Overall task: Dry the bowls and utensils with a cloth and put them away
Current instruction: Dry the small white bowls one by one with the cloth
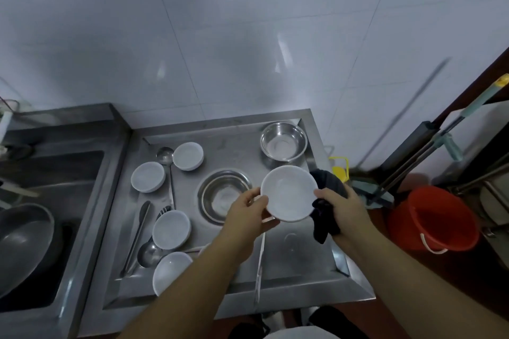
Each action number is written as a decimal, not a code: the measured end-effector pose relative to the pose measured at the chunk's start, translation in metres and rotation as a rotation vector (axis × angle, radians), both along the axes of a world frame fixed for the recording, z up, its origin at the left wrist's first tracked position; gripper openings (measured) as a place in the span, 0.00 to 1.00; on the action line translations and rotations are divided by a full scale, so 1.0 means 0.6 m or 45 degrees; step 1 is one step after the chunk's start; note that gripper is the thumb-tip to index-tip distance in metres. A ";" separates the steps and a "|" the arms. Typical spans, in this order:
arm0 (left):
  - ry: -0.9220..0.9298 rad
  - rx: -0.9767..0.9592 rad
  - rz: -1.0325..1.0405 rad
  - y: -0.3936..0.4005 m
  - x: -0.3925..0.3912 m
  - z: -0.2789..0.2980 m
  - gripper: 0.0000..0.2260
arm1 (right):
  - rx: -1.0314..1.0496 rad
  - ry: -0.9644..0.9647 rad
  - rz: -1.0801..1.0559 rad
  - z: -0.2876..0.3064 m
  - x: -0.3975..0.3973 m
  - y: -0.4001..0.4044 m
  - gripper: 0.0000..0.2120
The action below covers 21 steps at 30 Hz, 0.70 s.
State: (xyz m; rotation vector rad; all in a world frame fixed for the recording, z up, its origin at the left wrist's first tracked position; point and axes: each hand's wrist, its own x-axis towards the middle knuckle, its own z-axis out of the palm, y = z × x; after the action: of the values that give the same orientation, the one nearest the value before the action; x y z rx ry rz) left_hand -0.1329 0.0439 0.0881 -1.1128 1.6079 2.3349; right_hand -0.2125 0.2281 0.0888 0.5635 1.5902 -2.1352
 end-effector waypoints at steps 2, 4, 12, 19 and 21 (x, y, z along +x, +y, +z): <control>-0.057 0.015 -0.014 0.014 -0.001 -0.025 0.10 | 0.147 -0.017 0.016 -0.030 -0.004 0.018 0.19; -0.125 0.051 -0.022 0.033 -0.003 -0.058 0.10 | 0.312 -0.037 0.012 -0.067 -0.007 0.037 0.19; -0.387 0.098 -0.007 0.106 -0.029 -0.193 0.15 | 0.659 -0.242 0.137 -0.214 -0.009 0.106 0.22; -0.549 0.005 0.053 0.139 -0.079 -0.285 0.12 | 0.894 -0.204 0.288 -0.292 -0.055 0.120 0.22; -0.593 -0.021 0.092 0.144 -0.087 -0.308 0.12 | 0.915 -0.187 0.325 -0.312 -0.064 0.118 0.23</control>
State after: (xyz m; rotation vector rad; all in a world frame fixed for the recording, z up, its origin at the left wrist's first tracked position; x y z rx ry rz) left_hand -0.1854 0.1305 -0.0964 -1.5936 1.4311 1.9025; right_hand -0.2511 0.2987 -0.0984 0.6630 2.1906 -1.2723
